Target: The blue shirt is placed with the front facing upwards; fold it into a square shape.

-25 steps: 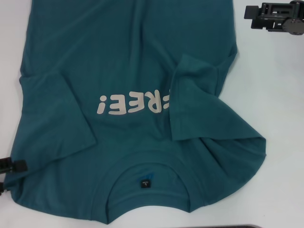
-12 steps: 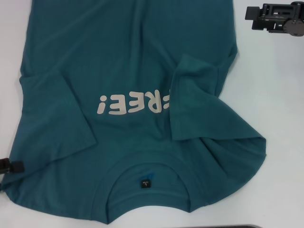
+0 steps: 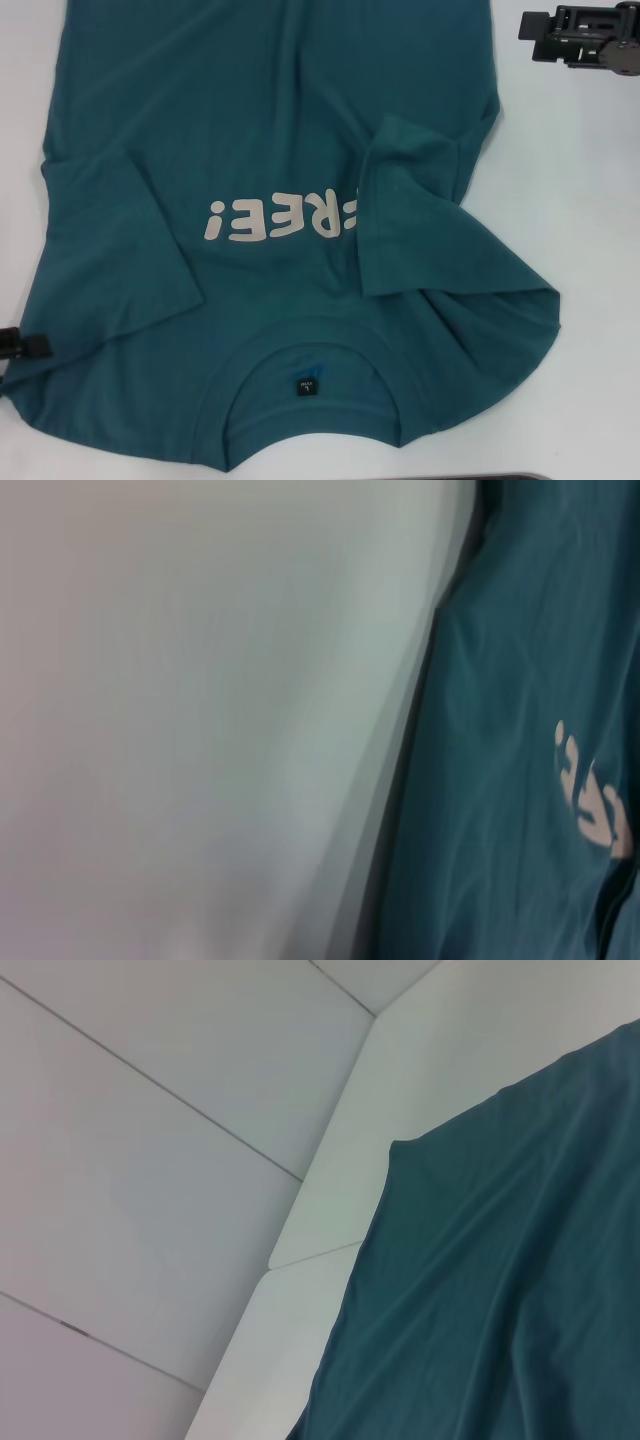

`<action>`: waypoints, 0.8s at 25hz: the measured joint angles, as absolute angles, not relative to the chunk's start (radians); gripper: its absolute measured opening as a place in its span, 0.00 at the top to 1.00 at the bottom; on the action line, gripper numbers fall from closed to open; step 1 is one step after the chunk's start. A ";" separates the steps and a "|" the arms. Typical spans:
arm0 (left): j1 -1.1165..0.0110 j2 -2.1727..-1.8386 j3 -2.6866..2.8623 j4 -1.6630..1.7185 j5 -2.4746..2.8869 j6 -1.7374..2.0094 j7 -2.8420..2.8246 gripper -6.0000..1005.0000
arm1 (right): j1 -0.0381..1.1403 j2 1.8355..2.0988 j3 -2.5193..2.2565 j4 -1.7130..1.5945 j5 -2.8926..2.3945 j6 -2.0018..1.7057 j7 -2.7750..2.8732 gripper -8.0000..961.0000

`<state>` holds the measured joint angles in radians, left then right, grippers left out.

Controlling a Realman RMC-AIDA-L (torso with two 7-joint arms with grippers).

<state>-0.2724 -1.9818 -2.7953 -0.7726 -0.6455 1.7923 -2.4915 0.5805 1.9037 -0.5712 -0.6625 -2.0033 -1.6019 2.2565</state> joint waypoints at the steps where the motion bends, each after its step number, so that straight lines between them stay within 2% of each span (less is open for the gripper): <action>1: -0.273 -1.983 -2.798 -0.782 -0.644 1.793 -2.496 0.21 | 0.580 1.904 -0.571 -0.663 -2.003 -1.603 2.256 0.22; 6: -0.284 -1.984 -2.786 -0.785 -0.641 1.800 -2.504 0.34 | 0.574 1.904 -0.567 -0.663 -2.003 -1.602 2.256 0.22; 12: -0.290 -1.980 -2.771 -0.787 -0.641 1.815 -2.504 0.57 | 0.573 1.903 -0.557 -0.663 -2.003 -1.600 2.256 0.22; 15: -0.291 -1.978 -2.769 -0.787 -0.642 1.822 -2.500 0.79 | 0.574 1.903 -0.557 -0.663 -2.005 -1.598 2.256 0.22; 20: -0.298 -1.974 -2.768 -0.781 -0.644 1.845 -2.487 0.99 | 0.577 1.892 -0.569 -0.663 -2.031 -1.602 2.262 0.22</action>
<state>-0.2985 -1.9743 -2.7680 -0.7815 -0.6441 1.8448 -2.4870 0.5773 1.8916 -0.5694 -0.6628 -2.0306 -1.6025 2.2619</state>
